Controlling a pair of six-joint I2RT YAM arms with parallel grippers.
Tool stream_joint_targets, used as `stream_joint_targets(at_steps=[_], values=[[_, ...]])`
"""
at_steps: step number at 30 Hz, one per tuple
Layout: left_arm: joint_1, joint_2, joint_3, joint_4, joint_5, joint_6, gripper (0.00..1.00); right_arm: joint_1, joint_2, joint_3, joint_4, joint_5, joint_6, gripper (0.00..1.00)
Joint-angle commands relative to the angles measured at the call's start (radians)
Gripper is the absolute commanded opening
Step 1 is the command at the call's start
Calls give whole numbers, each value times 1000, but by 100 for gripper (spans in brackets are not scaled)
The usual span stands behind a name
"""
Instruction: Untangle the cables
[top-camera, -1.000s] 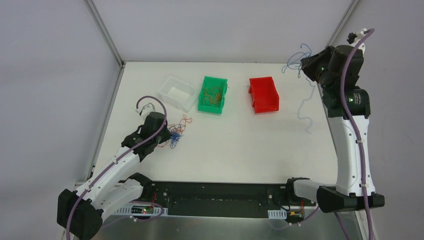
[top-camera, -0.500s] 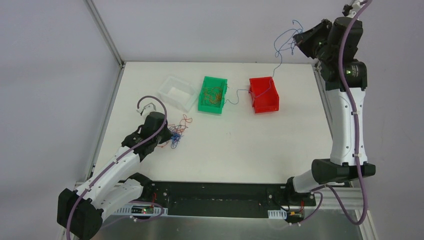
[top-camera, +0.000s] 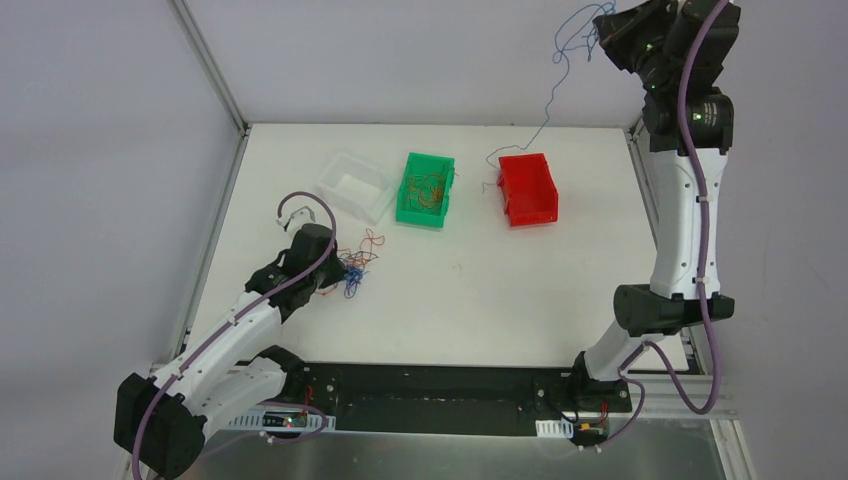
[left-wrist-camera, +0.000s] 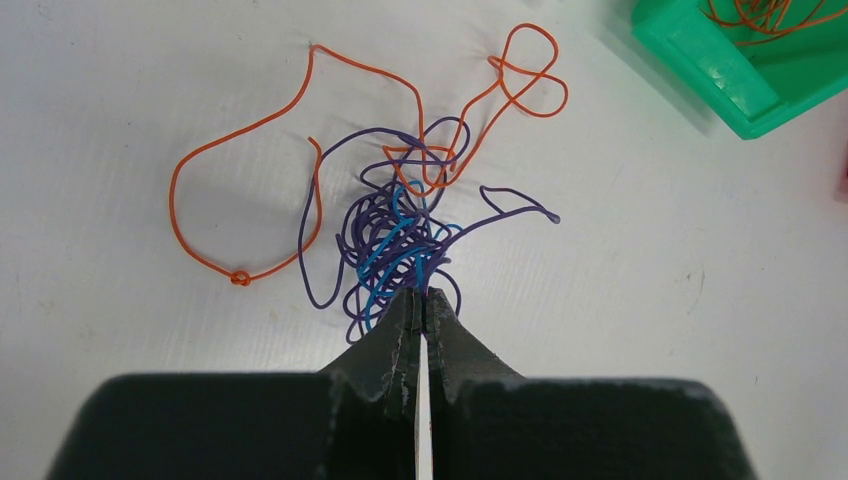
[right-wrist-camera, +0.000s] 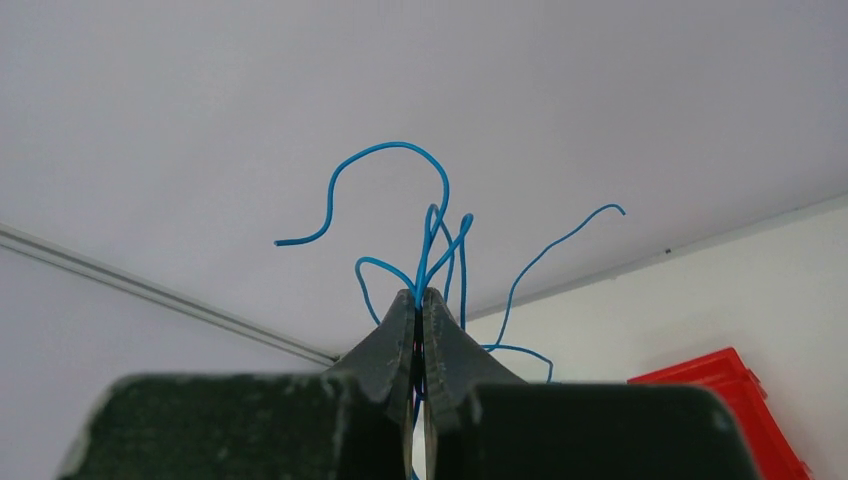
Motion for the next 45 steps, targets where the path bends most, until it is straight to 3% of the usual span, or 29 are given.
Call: stream_joint_targets(at_steps=[1, 13, 25, 31, 45], values=[[-15, 12, 33, 28, 19, -8, 0, -23, -10, 53, 131, 25, 38, 0], [-25, 22, 41, 33, 21, -13, 0, -36, 18, 102, 199, 25, 55, 0], [-32, 22, 34, 33, 20, -18, 0, -41, -156, -371, 321, 41, 70, 0], [-33, 26, 35, 33, 19, -18, 0, -41, -196, -562, 379, -31, 95, 0], [-34, 17, 35, 33, 13, -13, 0, -29, -67, -680, 208, -117, 53, 0]])
